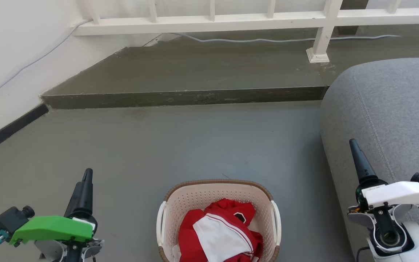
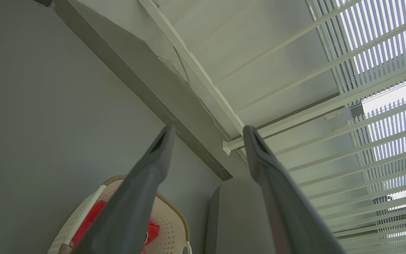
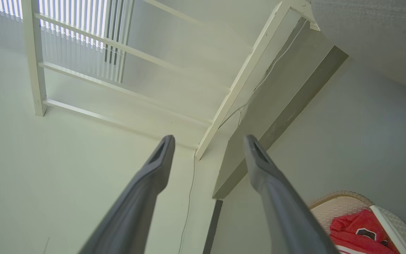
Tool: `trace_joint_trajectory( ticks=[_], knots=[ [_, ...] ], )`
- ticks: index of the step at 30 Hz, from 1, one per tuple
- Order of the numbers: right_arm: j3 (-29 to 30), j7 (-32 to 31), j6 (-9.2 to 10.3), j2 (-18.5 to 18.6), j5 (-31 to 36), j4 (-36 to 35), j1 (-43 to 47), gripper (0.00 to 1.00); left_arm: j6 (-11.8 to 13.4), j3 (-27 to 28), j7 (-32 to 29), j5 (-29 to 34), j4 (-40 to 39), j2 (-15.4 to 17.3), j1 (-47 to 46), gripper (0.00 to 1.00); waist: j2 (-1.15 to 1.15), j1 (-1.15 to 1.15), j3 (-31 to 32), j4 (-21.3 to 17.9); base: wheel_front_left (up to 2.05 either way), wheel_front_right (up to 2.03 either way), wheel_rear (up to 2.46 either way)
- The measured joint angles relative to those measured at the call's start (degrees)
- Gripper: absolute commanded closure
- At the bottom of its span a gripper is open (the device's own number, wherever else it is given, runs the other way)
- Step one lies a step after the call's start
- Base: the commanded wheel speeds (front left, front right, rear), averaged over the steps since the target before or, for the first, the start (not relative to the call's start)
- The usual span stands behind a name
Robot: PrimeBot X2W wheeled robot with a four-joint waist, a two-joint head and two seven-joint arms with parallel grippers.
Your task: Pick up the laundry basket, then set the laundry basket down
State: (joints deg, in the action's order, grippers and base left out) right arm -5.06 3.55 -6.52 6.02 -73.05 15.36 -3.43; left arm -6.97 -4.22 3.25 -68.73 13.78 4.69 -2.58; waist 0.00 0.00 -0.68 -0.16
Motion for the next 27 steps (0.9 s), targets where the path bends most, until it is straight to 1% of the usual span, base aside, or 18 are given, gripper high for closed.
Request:
trace_joint_trajectory(
  ticks=[5,8,10,12,15,22,23,27],
  knots=[
    [-1.67,0.94,0.03,1.64,6.13,0.71,-0.71,0.0,0.0,-1.55,1.05,7.0,0.16,0.76,-0.01,0.0,0.0,0.0,-0.04,-0.03,0.0,0.0,0.0],
    [-1.7,1.48,0.09,1.77,9.54,0.62,-1.35,0.0,0.27,-1.79,1.69,10.84,0.15,1.2,-0.04,0.0,0.0,0.0,-0.08,-0.06,0.0,0.0,0.0],
    [-1.96,1.76,0.63,1.87,11.88,0.45,-1.51,0.0,0.53,-2.16,1.9,13.86,0.08,1.63,-0.1,0.0,0.0,0.0,-0.1,-0.09,0.0,0.0,0.0],
    [-2.57,2.05,0.66,2.09,14.43,0.38,-1.87,0.0,1.02,-2.82,2.42,16.68,0.04,1.77,-0.14,0.0,0.0,0.0,-0.12,-0.13,0.0,0.0,0.0],
    [-3.21,2.76,1.56,2.4,17.91,0.12,-2.11,0.0,1.93,-3.34,2.96,20.59,-0.19,1.76,-0.29,0.0,0.0,0.0,-0.14,-0.2,0.0,0.0,0.0],
    [-4.71,4.07,2.2,2.58,24.37,-0.07,-2.24,0.0,2.81,-4.47,4.27,27.55,-1.27,1.66,-1.12,0.0,0.0,0.0,-0.21,-0.31,0.0,0.0,0.0],
    [-4.88,4.42,2.57,2.58,25.24,-0.13,-2.27,0.0,2.97,-4.69,4.68,28.31,-1.3,1.6,-1.12,0.0,0.0,0.0,-0.22,-0.32,0.0,0.0,0.0],
    [-5.38,5.06,2.68,2.55,28.49,-0.21,-2.29,0.0,3.22,-5.14,5.39,31.71,-1.48,1.35,-1.12,0.0,0.0,0.0,-0.32,-0.33,0.0,0.0,0.0]
  ],
)
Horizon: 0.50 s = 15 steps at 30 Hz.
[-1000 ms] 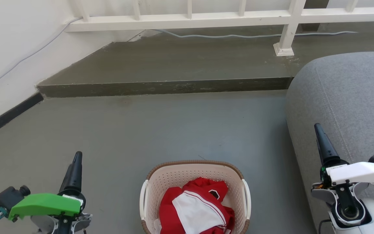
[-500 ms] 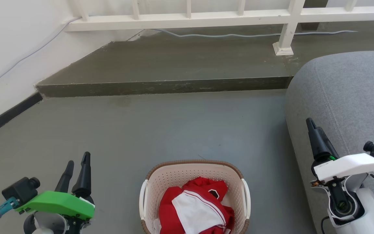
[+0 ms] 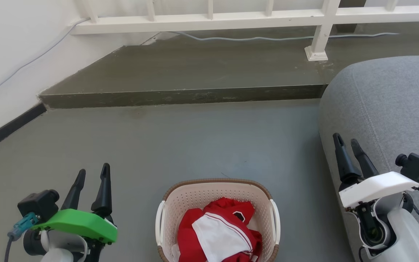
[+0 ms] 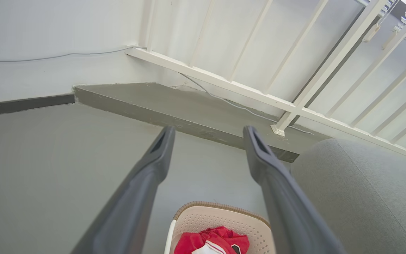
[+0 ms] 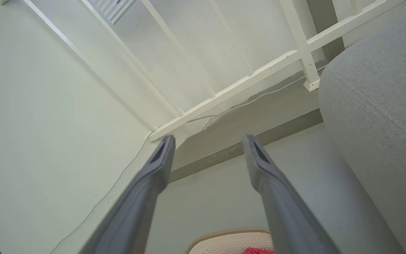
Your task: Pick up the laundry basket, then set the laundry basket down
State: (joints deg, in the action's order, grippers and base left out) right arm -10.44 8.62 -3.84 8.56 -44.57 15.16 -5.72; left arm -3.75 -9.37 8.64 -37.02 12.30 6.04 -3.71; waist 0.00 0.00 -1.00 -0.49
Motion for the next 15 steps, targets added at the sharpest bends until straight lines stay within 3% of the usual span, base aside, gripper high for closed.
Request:
trace_joint_trajectory(
  ticks=[15],
  knots=[
    [-2.26,3.1,0.96,-0.03,12.58,0.09,-0.96,0.0,0.24,-0.51,3.14,11.52,-1.41,-1.16,-0.01,0.0,0.0,0.0,-0.46,-0.04,0.0,0.0,0.0]
  ],
)
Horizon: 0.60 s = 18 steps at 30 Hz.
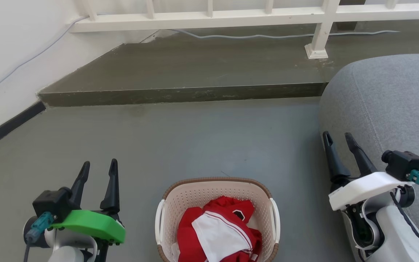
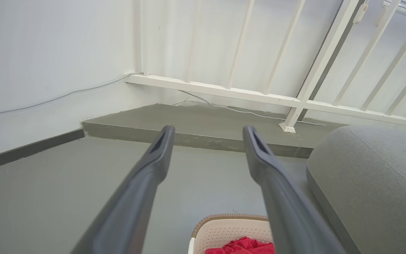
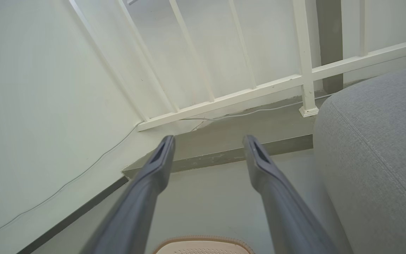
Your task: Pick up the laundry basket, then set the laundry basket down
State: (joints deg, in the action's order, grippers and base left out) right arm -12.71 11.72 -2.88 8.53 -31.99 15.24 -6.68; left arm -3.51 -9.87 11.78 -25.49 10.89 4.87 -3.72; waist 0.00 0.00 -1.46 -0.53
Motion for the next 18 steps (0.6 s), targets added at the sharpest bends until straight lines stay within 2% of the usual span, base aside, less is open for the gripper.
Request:
trace_joint_trajectory(
  ticks=[12,18],
  knots=[
    [-1.32,2.42,0.49,-0.26,9.43,0.37,-0.64,0.0,-0.38,-0.92,2.5,10.0,-0.81,-0.22,-0.09,0.0,0.0,0.0,-0.45,-0.02,0.0,0.0,0.0],
    [-1.35,2.64,0.46,-0.76,10.96,0.99,-1.14,0.0,-0.59,-0.81,2.64,10.81,-0.81,-0.38,-0.09,0.0,0.0,0.0,-0.47,0.0,0.0,0.0,0.0]
  ],
)
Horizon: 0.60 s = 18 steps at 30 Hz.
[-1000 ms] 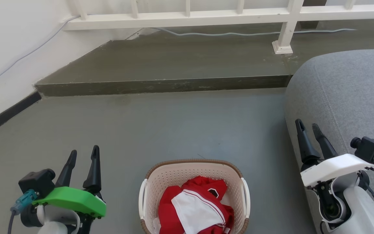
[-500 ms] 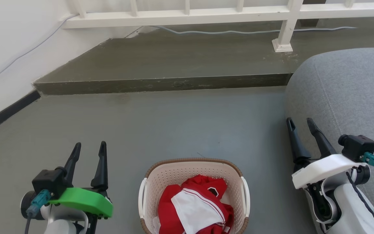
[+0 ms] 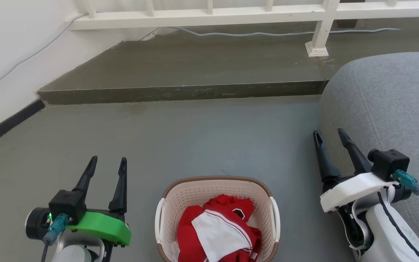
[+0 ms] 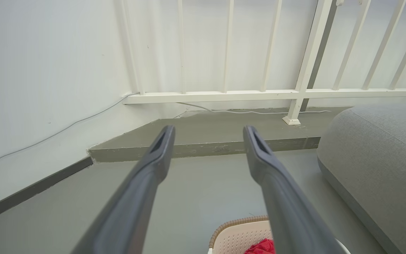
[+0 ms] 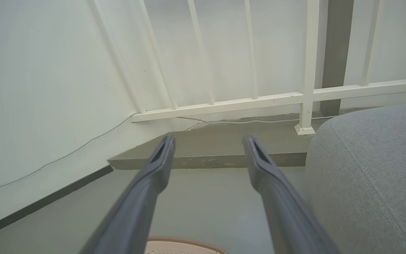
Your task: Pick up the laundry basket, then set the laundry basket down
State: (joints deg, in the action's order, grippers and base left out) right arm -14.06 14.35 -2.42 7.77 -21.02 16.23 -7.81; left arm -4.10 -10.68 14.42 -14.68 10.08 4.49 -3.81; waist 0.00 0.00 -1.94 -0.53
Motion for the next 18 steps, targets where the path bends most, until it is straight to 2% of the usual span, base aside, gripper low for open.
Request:
trace_joint_trajectory(
  ticks=[18],
  knots=[
    [0.87,0.07,-1.09,-0.65,1.53,0.99,0.0,0.0,-0.94,1.36,0.0,1.34,0.15,-0.89,-0.01,0.0,0.0,0.0,-0.01,-0.12,0.0,0.0,0.0]
  ],
)
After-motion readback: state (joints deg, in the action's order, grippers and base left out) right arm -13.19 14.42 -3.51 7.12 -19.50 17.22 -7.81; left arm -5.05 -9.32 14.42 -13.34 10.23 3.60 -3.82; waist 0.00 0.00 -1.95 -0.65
